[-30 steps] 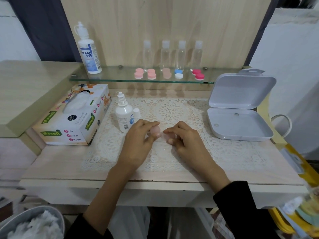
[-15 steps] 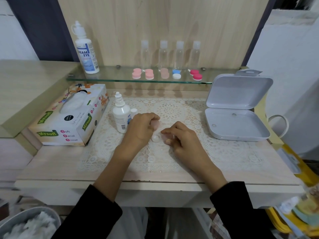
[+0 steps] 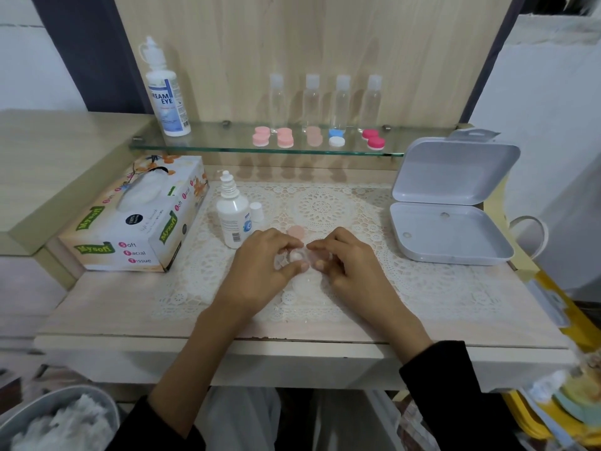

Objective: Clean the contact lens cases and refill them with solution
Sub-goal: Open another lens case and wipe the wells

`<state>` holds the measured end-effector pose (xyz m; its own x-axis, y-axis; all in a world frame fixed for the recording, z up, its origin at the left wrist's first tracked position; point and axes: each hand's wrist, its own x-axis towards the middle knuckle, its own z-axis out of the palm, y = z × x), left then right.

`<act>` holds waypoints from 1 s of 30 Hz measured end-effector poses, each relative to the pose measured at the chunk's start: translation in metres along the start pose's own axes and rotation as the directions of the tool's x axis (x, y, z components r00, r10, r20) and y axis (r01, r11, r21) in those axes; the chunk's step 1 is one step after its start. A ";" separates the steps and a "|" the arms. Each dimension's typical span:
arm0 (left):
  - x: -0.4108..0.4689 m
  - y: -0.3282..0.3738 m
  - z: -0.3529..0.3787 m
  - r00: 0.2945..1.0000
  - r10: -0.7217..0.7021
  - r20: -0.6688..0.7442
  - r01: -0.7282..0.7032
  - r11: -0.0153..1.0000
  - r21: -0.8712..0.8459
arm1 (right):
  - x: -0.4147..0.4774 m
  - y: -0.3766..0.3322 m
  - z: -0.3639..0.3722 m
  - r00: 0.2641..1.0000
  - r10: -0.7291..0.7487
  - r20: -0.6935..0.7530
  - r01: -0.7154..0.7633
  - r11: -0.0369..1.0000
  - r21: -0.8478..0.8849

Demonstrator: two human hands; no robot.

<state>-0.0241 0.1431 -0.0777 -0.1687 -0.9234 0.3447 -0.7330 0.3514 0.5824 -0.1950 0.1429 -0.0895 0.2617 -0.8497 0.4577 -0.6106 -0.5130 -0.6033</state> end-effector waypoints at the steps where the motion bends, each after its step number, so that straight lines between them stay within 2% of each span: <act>1: 0.001 0.000 0.000 1.000 0.003 -0.004 -0.003 1.000 -0.006 | 0.000 0.000 0.000 1.000 0.003 0.000 -0.003 1.000 0.002; 5: 0.002 -0.001 0.001 1.000 0.001 -0.020 -0.002 0.999 -0.043 | 0.001 0.001 0.001 0.999 0.035 -0.016 -0.036 0.996 -0.079; 9: 0.002 0.000 0.002 0.999 -0.011 -0.031 0.009 0.998 -0.055 | 0.003 0.004 -0.001 0.994 0.105 -0.040 -0.107 0.993 -0.047; 30: 0.002 0.006 0.003 0.996 -0.053 -0.075 0.046 0.995 -0.091 | 0.018 0.008 -0.002 0.996 0.038 0.086 -0.039 0.999 0.005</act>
<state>-0.0307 0.1427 -0.0764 -0.0794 -0.9266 0.3677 -0.6770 0.3208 0.6624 -0.1964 0.1231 -0.0850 0.3013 -0.8759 0.3768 -0.6168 -0.4804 -0.6235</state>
